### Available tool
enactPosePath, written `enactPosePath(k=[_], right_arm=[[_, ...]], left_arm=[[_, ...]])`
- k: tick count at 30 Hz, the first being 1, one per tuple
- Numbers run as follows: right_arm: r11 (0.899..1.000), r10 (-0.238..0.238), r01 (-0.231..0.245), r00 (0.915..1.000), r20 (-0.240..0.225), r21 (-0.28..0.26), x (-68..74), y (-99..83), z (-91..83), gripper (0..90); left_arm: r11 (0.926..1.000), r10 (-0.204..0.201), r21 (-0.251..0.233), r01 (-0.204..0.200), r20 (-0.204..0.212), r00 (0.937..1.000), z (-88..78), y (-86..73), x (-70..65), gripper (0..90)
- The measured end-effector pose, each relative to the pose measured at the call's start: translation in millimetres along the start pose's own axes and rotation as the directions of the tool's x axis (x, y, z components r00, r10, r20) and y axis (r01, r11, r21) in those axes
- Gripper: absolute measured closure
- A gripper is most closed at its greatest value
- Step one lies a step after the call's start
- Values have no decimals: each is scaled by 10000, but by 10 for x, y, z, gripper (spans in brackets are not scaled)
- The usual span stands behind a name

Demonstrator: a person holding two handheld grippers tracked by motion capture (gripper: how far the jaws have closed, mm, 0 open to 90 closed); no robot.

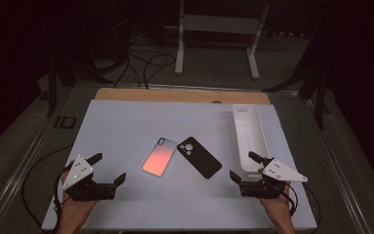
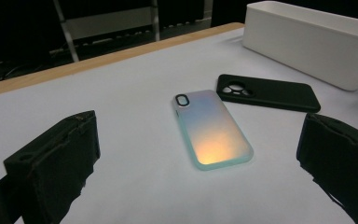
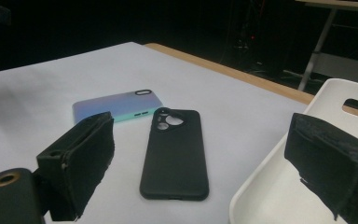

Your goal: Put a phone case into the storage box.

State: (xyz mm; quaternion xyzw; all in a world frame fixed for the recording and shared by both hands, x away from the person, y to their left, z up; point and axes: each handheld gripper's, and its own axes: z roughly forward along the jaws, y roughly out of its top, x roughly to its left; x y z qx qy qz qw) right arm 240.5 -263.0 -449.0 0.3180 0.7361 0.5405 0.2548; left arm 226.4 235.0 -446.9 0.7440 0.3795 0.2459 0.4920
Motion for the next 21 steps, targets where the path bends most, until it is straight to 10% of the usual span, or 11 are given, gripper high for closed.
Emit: enactPosePath(k=[21], right_arm=[[9993,358,-360,9993,112,111,-46,-46,6,83]], left_arm=[[9997,-200,165,195,270,9994,48,70,-42,1]])
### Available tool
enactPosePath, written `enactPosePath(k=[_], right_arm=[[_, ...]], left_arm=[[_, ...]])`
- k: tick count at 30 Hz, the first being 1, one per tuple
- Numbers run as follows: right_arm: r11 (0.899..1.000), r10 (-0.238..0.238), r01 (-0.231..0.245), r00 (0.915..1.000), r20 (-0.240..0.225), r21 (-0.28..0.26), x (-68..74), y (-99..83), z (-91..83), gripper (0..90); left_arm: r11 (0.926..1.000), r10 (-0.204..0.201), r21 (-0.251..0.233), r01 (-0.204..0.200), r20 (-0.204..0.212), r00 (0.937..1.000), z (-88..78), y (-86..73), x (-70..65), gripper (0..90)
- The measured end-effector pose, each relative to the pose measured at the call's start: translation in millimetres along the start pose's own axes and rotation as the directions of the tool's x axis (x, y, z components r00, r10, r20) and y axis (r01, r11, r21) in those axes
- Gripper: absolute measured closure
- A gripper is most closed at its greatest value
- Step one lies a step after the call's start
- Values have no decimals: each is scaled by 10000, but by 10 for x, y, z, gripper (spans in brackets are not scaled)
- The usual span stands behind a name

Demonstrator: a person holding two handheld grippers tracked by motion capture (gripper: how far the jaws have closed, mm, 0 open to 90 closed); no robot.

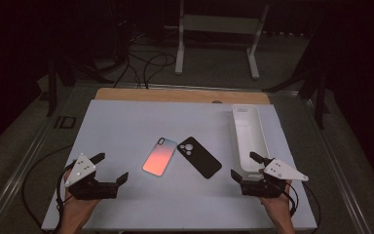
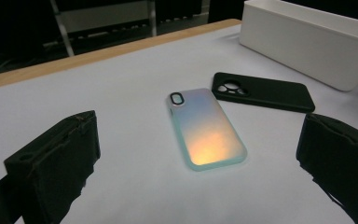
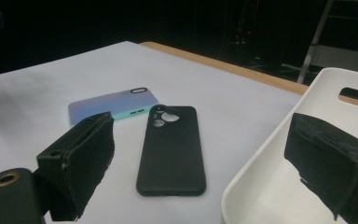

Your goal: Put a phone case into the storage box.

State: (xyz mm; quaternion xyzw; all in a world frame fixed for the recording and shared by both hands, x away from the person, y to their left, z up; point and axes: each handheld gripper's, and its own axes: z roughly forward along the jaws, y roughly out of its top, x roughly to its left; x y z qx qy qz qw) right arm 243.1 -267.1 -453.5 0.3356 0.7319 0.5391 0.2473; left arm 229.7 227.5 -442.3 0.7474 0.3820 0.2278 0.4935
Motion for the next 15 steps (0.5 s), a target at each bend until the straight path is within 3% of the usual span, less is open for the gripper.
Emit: enactPosePath(k=[10,12,14,15], right_arm=[[10000,-1,1,9999,105,10,-6,6,-6,83],[10000,8,-9,9999,109,11,-7,6,-6,83],[10000,-39,39,9999,102,13,-4,8,-2,83],[10000,-54,54,9999,103,12,-3,9,0,83]], left_arm=[[9991,214,376,-213,-17,9998,121,129,-118,65],[9991,225,362,-227,57,9997,171,163,-139,96],[9989,245,386,-250,122,9996,196,176,-144,217],[9988,235,422,-248,304,9993,250,196,-156,217]])
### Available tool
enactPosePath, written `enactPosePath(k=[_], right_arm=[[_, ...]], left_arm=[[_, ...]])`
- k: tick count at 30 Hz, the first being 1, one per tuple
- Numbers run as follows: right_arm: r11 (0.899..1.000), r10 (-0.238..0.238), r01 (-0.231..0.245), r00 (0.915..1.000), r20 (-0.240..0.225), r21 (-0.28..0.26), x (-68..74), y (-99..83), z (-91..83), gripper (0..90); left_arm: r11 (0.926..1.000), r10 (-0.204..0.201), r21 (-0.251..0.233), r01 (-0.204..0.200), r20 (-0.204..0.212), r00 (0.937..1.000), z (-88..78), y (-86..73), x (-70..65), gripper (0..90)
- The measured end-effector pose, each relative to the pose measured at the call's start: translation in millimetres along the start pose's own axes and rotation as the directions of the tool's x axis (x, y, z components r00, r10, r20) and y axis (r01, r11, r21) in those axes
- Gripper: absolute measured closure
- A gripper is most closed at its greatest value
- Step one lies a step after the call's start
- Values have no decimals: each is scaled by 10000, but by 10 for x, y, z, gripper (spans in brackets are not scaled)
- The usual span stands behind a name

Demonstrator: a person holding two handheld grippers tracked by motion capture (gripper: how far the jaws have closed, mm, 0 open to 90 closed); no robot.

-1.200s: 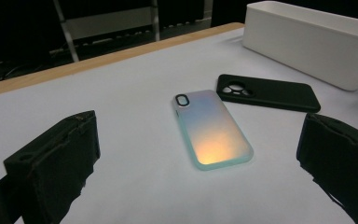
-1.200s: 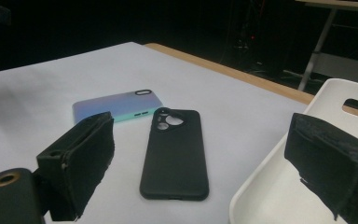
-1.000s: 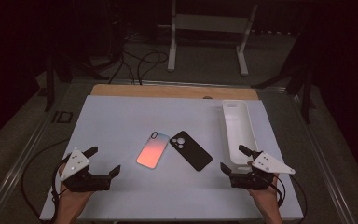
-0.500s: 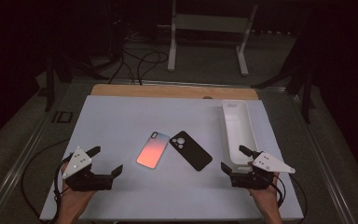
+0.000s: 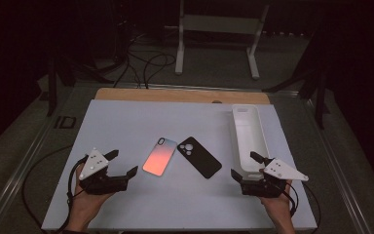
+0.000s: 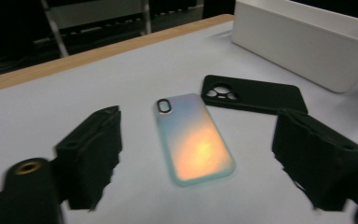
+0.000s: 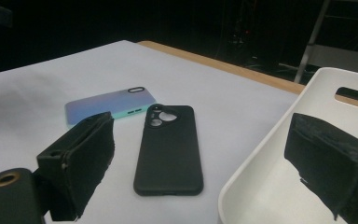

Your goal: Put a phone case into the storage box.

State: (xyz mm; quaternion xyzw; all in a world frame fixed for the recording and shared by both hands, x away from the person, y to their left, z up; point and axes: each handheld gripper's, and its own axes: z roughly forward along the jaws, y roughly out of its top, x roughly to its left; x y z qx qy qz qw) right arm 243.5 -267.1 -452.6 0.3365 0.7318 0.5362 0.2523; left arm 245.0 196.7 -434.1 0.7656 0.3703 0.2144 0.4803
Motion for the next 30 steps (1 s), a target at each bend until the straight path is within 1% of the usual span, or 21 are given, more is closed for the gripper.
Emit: enactPosePath(k=[1,2,4,6,8,9,10,13,15,17,18,19,20,22,24,25,26,28,30], right_arm=[[10000,24,-24,10000,3,21,0,1,4,83],[10000,32,-32,10000,1,21,0,1,7,83],[10000,10,-10,10000,12,36,-2,1,10,83],[10000,8,-8,10000,21,27,-4,4,11,83],[10000,-19,19,10000,20,13,-7,8,13,83],[10000,-27,27,10000,17,20,-8,10,15,83],[10000,-20,20,10000,10,11,-6,12,17,83],[10000,-41,41,10000,11,-4,-3,16,22,83],[10000,-52,52,10000,2,8,-1,18,20,83],[10000,-71,71,10000,15,1,-3,21,17,83],[10000,-71,71,10000,15,1,-3,21,17,83],[10000,-69,69,10000,28,-13,-5,24,14,83],[10000,-59,59,10000,35,-49,-9,27,9,83],[10000,-55,55,10000,53,-68,-14,29,6,83],[10000,-48,48,10000,57,-60,-14,31,6,83],[10000,-48,48,10000,57,-60,-14,31,6,83],[10000,-80,80,10000,48,-52,-12,33,11,83],[9999,-96,96,9999,38,-40,-7,34,18,83],[9999,-119,119,9999,33,-39,-5,34,21,83]], left_arm=[[10000,-18,5,17,72,10000,33,8,-4,322],[10000,-34,65,33,142,9999,68,15,-4,361],[9998,-116,142,109,506,9987,141,19,-5,456],[9996,-142,260,117,963,9953,223,20,-18,555],[9986,-92,525,25,1275,9918,319,22,-51,637],[9978,-58,662,-31,1340,9910,372,22,-75,681],[9967,-38,803,-77,1413,9900,427,21,-100,704],[9938,64,1086,-241,1604,9870,595,5,-181,815],[9913,65,1289,-278,1630,9866,707,-15,-233,894],[9882,103,1491,-359,1692,9855,810,-42,-278,900],[9882,103,1491,-359,1692,9855,810,-42,-278,900],[9845,138,1701,-435,1720,9850,891,-71,-322,900],[9827,162,1791,-477,1734,9847,925,-87,-342,900],[9786,201,1982,-547,1726,9848,983,-121,-379,900],[9736,281,2181,-674,1787,9835,1032,-160,-414,900],[9736,281,2181,-674,1787,9835,1032,-160,-414,900],[9646,420,2493,-863,1778,9832,1096,-215,-454,900],[9552,519,2782,-1011,1790,9825,1149,-264,-477,900],[9552,519,2782,-1011,1790,9825,1149,-264,-477,900]])
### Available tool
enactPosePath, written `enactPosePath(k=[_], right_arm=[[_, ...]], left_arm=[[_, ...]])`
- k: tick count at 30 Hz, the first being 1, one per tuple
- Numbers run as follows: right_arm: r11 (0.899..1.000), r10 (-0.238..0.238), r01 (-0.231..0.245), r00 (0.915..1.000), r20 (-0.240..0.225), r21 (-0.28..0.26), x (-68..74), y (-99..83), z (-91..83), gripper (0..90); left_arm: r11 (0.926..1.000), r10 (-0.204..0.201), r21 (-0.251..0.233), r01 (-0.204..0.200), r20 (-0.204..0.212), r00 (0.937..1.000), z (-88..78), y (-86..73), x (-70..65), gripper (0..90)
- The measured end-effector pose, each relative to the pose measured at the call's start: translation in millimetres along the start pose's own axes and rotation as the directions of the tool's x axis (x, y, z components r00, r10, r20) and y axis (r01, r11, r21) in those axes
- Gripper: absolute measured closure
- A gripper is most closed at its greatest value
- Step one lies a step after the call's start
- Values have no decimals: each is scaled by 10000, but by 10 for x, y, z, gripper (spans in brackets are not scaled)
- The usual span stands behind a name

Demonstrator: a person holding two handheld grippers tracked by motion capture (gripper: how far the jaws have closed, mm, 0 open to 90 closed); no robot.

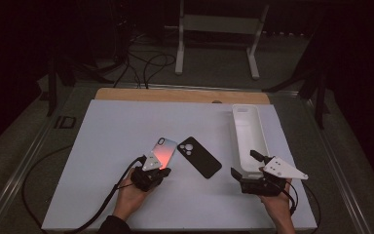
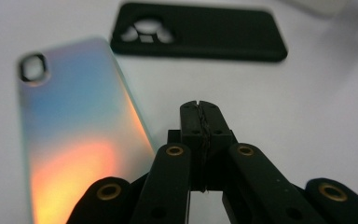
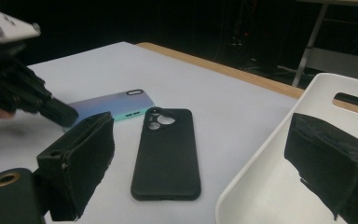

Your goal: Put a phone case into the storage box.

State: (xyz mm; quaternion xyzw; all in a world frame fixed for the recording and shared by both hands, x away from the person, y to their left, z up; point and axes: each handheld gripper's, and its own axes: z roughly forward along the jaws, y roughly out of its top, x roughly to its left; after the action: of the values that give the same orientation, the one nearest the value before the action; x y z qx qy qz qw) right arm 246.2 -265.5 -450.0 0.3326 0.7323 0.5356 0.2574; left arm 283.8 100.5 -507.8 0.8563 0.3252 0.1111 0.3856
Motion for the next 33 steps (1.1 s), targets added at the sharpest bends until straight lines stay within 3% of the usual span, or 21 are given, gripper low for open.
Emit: enactPosePath(k=[1,4,9,12,17,18,22,27,29,33], right_arm=[[10000,6,-6,10000,-10,7,3,0,4,83],[10000,17,-17,10000,-5,8,-1,-1,3,83],[10000,28,-28,10000,-4,-10,-6,-3,1,83],[10000,16,-16,10000,11,1,-2,-2,3,83],[10000,15,-15,10000,5,4,-6,-4,5,83],[10000,20,-20,10000,8,17,-7,-5,5,83],[10000,28,-28,10000,14,28,-17,-6,9,83],[10000,-23,23,10000,-9,62,-11,-3,24,83],[10000,-82,82,10000,-5,51,-8,-1,31,83],[10000,-85,85,10000,13,37,-17,3,34,83]], left_arm=[[9993,45,371,-44,-33,10000,68,-36,-7,900],[9978,-23,669,39,-230,9997,101,-73,8,900],[9974,-165,692,192,-398,9991,78,-100,43,900],[9964,-173,807,243,-854,9962,40,-115,90,900],[9952,-387,840,494,-1239,9915,-12,-147,176,900],[9945,-472,857,601,-1447,9884,-41,-166,221,900],[9922,-971,631,1074,-1484,9842,-88,-224,318,900],[9923,-1003,564,1100,-1529,9831,-86,-231,310,899],[9927,-1092,381,1147,-1236,9863,-108,-228,307,887],[9879,-1354,-869,1288,-755,9879,-323,-174,295,814]])
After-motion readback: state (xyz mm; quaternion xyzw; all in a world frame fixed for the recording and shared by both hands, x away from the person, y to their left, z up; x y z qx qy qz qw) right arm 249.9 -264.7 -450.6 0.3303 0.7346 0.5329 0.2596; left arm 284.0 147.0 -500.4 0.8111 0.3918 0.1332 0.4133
